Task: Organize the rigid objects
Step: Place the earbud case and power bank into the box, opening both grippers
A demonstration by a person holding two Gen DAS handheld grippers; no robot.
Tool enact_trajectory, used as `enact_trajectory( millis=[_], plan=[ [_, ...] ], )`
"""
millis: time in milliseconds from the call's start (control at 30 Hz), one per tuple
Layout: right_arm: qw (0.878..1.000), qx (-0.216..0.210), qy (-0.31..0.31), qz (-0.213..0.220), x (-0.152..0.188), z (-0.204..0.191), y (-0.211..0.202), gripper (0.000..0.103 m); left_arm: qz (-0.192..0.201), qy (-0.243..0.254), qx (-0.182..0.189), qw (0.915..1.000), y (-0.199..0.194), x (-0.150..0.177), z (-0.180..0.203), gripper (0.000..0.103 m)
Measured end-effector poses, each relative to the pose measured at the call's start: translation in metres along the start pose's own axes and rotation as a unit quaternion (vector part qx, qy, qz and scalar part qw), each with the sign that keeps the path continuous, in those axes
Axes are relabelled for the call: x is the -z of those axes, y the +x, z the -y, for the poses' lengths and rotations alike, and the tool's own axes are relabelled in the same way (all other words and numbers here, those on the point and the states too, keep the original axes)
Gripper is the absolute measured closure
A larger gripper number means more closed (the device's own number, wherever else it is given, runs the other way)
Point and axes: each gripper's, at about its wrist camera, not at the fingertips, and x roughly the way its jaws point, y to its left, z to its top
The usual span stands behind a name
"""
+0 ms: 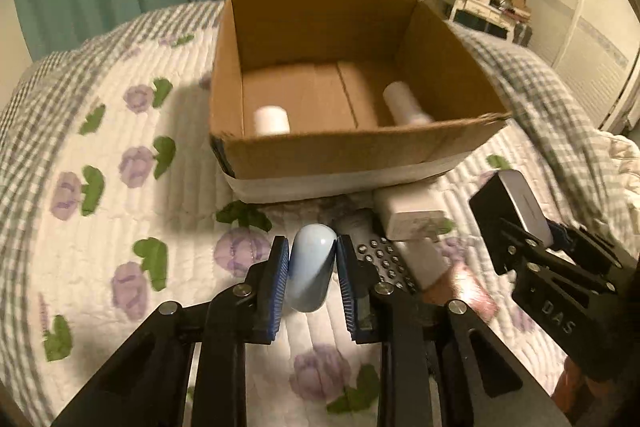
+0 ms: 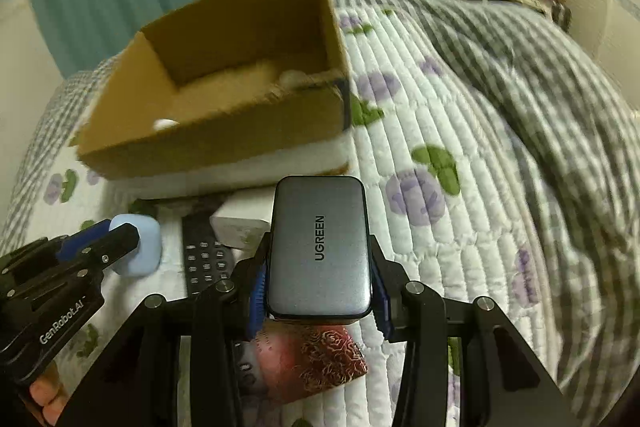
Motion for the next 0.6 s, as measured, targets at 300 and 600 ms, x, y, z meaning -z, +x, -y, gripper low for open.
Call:
enact_trajectory(
  millis=[300,600],
  plan=[
    [0.998,-0.016,-0.035,0.049,-0.026,-0.029,-0.064,0.062,0.05,0.009,0.018,0.9986,-0.062,-0.032,0.003,0.079],
    [0.993,-0.048,-0.068,0.082,-0.081,-0.04,-0.086,0.062,0.073,0.01,0.018,0.9971,-0.058,-0.088,0.004,0.079]
  ],
)
